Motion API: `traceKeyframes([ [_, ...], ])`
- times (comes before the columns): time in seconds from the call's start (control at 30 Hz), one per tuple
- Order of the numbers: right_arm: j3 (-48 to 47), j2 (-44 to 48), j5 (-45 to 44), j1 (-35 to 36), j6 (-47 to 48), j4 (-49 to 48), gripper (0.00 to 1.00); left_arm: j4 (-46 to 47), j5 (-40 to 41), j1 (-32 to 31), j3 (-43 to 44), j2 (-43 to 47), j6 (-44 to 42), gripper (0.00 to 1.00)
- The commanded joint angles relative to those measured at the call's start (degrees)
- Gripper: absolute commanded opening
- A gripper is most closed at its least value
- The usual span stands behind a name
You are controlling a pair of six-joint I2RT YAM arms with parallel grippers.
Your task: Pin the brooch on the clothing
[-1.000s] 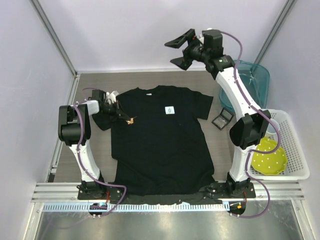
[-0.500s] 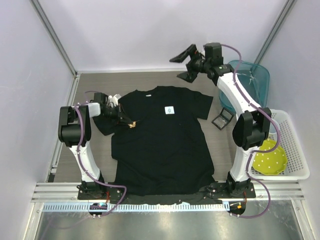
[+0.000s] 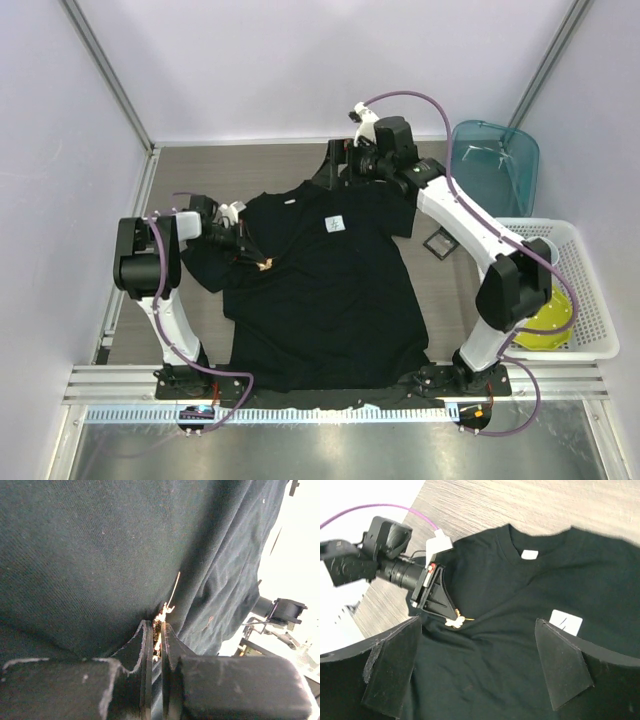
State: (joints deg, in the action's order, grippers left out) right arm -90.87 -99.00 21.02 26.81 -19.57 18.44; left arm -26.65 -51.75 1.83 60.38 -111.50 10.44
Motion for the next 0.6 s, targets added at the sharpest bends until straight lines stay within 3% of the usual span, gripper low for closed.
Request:
traceKeyframes([
  [0.0,2.5,2.2,10.9,-1.8,14.4,-7.4,1.0,-2.9,2.6,-0.2,1.3,5.1,-3.9,0.0],
  [0.17,-5.0,-4.7,4.8,3.9,24.7,6.9,1.0,-1.1,1.7,0.7,4.1,9.4,-4.0,0.0],
  [0.37,-7.8,-11.3,-1.5,8.3,22.1,5.7,0.92,5.0,1.6,1.7,1.6,11.6,2.7,0.0],
  [0.5,-9.8,-15.4,-2.0,9.0,25.5,9.9,0.81,8.2,4.7,1.7,1.6,10.3,7.0,0.0],
  [0.57,-7.3,-15.5,-3.0,9.1,28.6,12.0,0.68,6.8,5.2,1.8,2.5,8.9,4.4,0.0],
])
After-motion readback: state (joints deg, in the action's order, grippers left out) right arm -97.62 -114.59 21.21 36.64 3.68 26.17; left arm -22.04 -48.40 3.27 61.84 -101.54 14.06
